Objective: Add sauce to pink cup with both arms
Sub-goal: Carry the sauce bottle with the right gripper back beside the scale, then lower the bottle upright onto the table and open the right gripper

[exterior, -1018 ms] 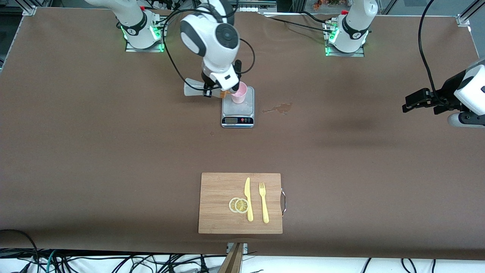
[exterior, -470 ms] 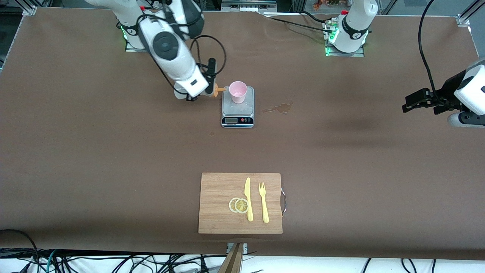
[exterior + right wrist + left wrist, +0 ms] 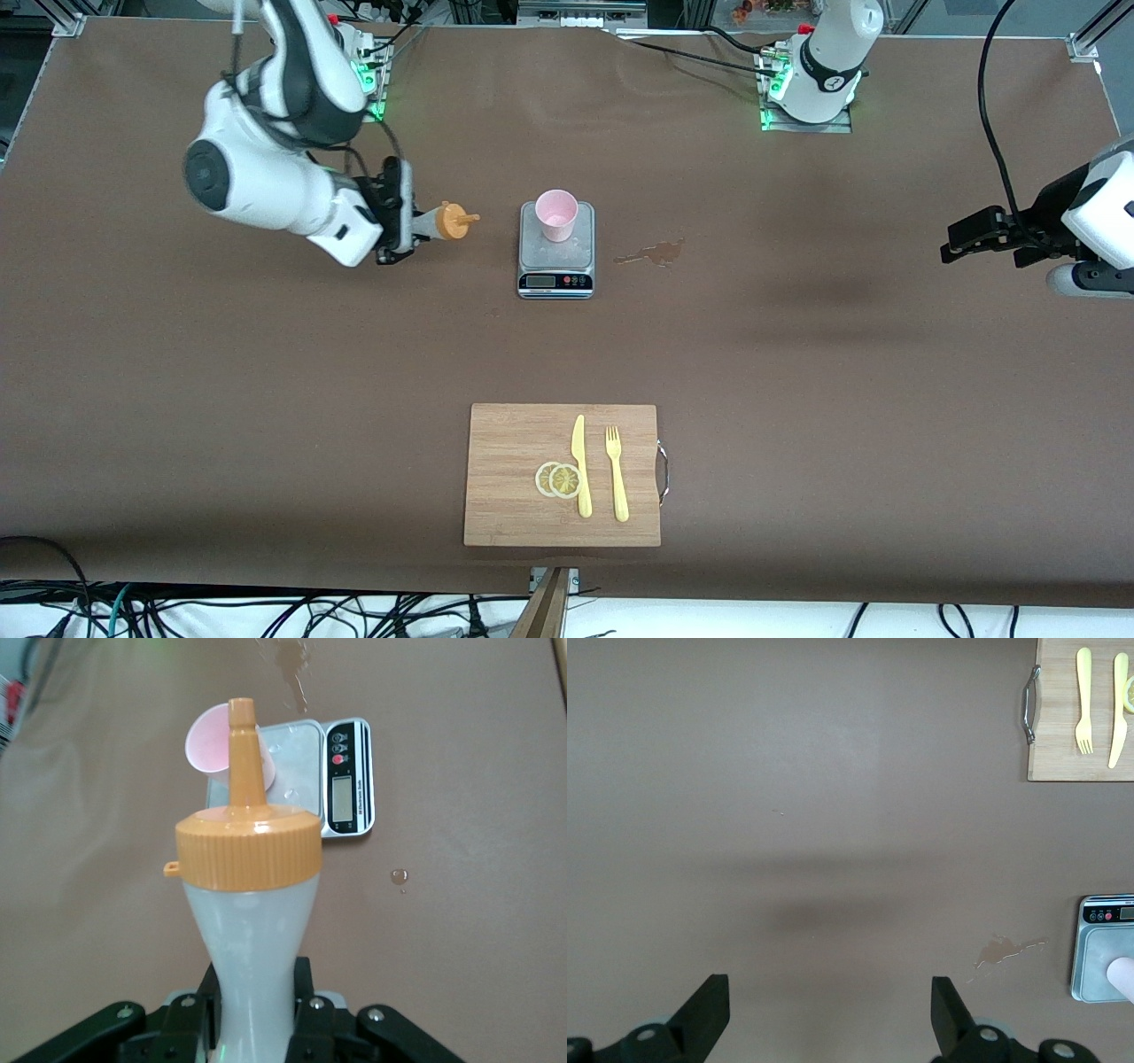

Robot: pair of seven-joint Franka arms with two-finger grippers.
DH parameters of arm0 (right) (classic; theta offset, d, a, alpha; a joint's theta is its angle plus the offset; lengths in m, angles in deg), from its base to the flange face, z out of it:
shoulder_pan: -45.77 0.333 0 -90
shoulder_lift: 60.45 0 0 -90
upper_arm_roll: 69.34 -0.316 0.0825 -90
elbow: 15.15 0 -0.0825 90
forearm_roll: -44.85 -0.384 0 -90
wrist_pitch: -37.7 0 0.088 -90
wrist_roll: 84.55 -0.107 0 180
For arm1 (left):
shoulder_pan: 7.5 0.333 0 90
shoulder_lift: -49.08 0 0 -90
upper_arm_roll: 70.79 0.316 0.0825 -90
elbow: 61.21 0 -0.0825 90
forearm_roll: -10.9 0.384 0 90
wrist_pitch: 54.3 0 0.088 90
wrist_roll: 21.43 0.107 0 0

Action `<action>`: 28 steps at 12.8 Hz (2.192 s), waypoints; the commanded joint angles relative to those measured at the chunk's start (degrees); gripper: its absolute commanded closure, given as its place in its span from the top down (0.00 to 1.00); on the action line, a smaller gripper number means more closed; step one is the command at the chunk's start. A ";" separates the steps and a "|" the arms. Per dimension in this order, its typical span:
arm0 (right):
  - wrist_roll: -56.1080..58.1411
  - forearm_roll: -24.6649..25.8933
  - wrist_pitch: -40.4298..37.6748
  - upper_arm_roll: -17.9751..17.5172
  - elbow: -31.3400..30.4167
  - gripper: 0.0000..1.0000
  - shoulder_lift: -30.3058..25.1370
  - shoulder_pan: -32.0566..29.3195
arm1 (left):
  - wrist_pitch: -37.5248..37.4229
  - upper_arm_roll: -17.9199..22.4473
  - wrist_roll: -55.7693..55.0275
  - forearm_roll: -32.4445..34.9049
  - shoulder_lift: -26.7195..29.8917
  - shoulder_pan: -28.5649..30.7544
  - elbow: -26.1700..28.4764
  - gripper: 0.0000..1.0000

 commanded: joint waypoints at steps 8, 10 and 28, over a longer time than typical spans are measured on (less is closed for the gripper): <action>48.83 -25.68 -31.83 0.39 6.94 0.30 25.24 -27.57 | -0.92 -0.03 1.43 0.40 -0.34 0.25 -1.23 1.00; 53.67 -25.95 -35.18 0.21 10.02 0.30 29.47 -30.21 | -0.92 -0.03 1.43 0.40 -0.34 0.17 -1.23 1.00; 50.82 -13.92 -43.45 5.29 26.37 1.00 35.12 -39.72 | -0.92 -0.12 1.43 0.57 -0.34 0.17 -1.23 1.00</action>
